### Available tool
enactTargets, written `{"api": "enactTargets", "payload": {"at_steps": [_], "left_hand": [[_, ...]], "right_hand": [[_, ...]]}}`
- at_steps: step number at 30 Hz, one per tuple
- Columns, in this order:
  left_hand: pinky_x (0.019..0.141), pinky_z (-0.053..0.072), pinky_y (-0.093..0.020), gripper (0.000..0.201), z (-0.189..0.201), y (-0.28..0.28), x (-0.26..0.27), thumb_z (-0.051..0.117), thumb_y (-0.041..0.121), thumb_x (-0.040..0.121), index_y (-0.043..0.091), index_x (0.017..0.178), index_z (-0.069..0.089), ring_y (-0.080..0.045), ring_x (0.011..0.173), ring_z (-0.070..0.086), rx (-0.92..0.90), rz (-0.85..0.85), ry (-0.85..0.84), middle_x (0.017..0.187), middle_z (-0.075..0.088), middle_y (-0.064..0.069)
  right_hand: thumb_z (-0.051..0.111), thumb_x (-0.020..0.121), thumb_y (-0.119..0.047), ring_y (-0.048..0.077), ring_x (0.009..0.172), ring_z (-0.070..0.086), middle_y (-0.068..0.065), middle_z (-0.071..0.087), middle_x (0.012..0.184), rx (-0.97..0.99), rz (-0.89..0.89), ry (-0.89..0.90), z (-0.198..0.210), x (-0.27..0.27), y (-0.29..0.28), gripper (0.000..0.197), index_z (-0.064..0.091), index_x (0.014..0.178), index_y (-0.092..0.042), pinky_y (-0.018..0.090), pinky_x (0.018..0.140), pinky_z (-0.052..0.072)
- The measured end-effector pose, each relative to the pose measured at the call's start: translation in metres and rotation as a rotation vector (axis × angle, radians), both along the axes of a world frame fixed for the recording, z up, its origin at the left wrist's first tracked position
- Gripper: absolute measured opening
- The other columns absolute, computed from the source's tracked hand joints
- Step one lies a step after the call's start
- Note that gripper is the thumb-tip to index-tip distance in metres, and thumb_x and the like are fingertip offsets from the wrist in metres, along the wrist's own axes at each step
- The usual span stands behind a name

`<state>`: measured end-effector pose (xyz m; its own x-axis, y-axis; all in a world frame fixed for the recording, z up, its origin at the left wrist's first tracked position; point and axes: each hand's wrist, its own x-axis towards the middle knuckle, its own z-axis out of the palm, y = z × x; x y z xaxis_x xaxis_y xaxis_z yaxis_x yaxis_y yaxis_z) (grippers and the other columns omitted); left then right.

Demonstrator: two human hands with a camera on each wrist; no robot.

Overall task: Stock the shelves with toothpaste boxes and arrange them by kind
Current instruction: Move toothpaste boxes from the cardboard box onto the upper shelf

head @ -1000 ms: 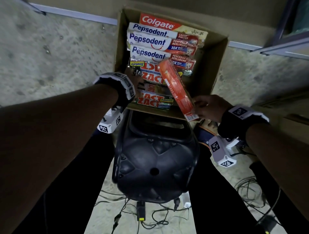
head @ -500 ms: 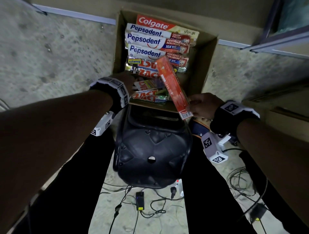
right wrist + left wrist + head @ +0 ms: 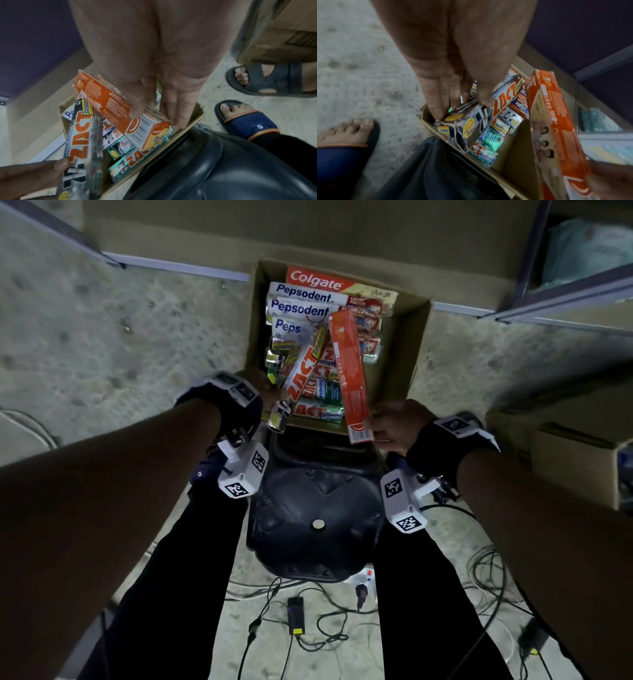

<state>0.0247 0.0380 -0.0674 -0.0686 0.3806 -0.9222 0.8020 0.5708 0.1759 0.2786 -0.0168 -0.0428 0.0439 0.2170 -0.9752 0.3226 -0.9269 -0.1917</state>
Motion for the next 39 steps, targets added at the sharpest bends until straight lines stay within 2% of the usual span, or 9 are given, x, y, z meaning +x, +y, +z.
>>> {"api": "enactTargets", "payload": {"at_steps": [2, 5, 8, 12, 22, 26, 29, 34, 39], "left_hand": [[0.078, 0.049, -0.035, 0.04, -0.007, -0.004, 0.001, 0.055, 0.042, 0.098, 0.011, 0.072, 0.05, -0.022, 0.07, 0.052, -0.059, 0.093, -0.043, 0.076, 0.053, -0.013], [0.083, 0.056, -0.042, 0.029, -0.009, -0.011, 0.006, 0.064, 0.035, 0.093, 0.007, 0.088, 0.056, -0.034, 0.099, 0.066, -0.143, 0.389, -0.143, 0.105, 0.065, -0.02], [0.081, 0.056, -0.036, 0.029, -0.017, -0.02, 0.007, 0.061, 0.022, 0.096, 0.003, 0.117, 0.058, -0.032, 0.115, 0.061, -0.176, 0.555, -0.221, 0.127, 0.061, -0.018], [0.094, 0.052, -0.04, 0.038, -0.024, -0.03, 0.006, 0.059, 0.019, 0.097, 0.002, 0.13, 0.053, -0.031, 0.12, 0.058, -0.195, 0.612, -0.28, 0.132, 0.059, -0.017], [0.088, 0.053, -0.035, 0.04, -0.032, -0.043, 0.002, 0.059, 0.022, 0.097, 0.007, 0.133, 0.055, -0.028, 0.118, 0.06, -0.154, 0.577, -0.294, 0.127, 0.062, -0.014], [0.091, 0.055, -0.039, 0.041, -0.031, -0.038, -0.001, 0.067, 0.028, 0.091, 0.013, 0.129, 0.061, -0.025, 0.108, 0.066, -0.136, 0.53, -0.28, 0.121, 0.067, -0.009], [0.093, 0.055, -0.038, 0.052, -0.029, -0.029, -0.001, 0.071, 0.029, 0.088, 0.015, 0.135, 0.055, -0.021, 0.113, 0.063, -0.17, 0.495, -0.293, 0.129, 0.063, -0.004], [0.081, 0.058, -0.03, 0.059, -0.026, -0.018, 0.002, 0.077, 0.023, 0.083, 0.013, 0.136, 0.052, -0.02, 0.105, 0.067, -0.137, 0.498, -0.293, 0.126, 0.065, -0.007], [0.089, 0.057, -0.037, 0.068, -0.032, -0.011, 0.003, 0.081, 0.025, 0.078, 0.02, 0.139, 0.051, -0.021, 0.112, 0.063, -0.135, 0.418, -0.285, 0.129, 0.062, -0.002]], "right_hand": [[0.052, 0.101, -0.015, 0.019, 0.087, 0.063, -0.003, 0.073, 0.078, -0.111, -0.042, 0.123, -0.003, -0.006, 0.001, 0.012, 0.064, 0.103, -0.016, 0.038, 0.084, 0.052], [0.057, 0.098, -0.016, 0.023, 0.103, 0.066, 0.003, 0.074, 0.1, -0.143, -0.108, 0.087, -0.012, -0.014, 0.0, 0.014, 0.061, 0.087, -0.023, 0.035, 0.07, 0.05], [0.06, 0.095, -0.017, 0.037, 0.118, 0.061, 0.02, 0.062, 0.128, -0.023, 0.069, -0.019, -0.027, -0.021, -0.006, 0.005, 0.065, 0.097, -0.017, 0.051, 0.094, 0.053], [0.06, 0.094, -0.023, 0.034, 0.12, 0.059, 0.018, 0.062, 0.13, 0.001, 0.229, -0.072, -0.047, -0.025, -0.01, 0.038, 0.062, 0.127, -0.004, 0.047, 0.103, 0.048], [0.059, 0.094, -0.017, 0.035, 0.118, 0.06, 0.019, 0.061, 0.129, 0.002, 0.502, -0.098, -0.068, -0.022, -0.009, 0.038, 0.058, 0.129, -0.001, 0.033, 0.084, 0.048], [0.058, 0.095, -0.028, 0.032, 0.103, 0.066, 0.016, 0.066, 0.119, 0.036, 0.572, -0.104, -0.064, -0.026, -0.005, 0.036, 0.065, 0.12, -0.003, 0.039, 0.089, 0.056], [0.068, 0.083, -0.049, 0.025, 0.093, 0.067, -0.002, 0.064, 0.106, 0.071, 0.467, -0.138, -0.058, -0.026, 0.001, 0.053, 0.06, 0.124, -0.018, 0.046, 0.081, 0.06], [0.076, 0.068, -0.064, 0.018, 0.085, 0.068, -0.007, 0.059, 0.098, 0.083, 0.32, -0.182, -0.053, -0.028, 0.013, 0.091, 0.043, 0.142, -0.023, 0.043, 0.078, 0.061], [0.079, 0.074, -0.054, 0.024, 0.098, 0.066, 0.001, 0.062, 0.117, 0.078, 0.227, -0.131, -0.055, -0.037, 0.023, 0.078, 0.045, 0.137, -0.023, 0.046, 0.087, 0.058]]}}
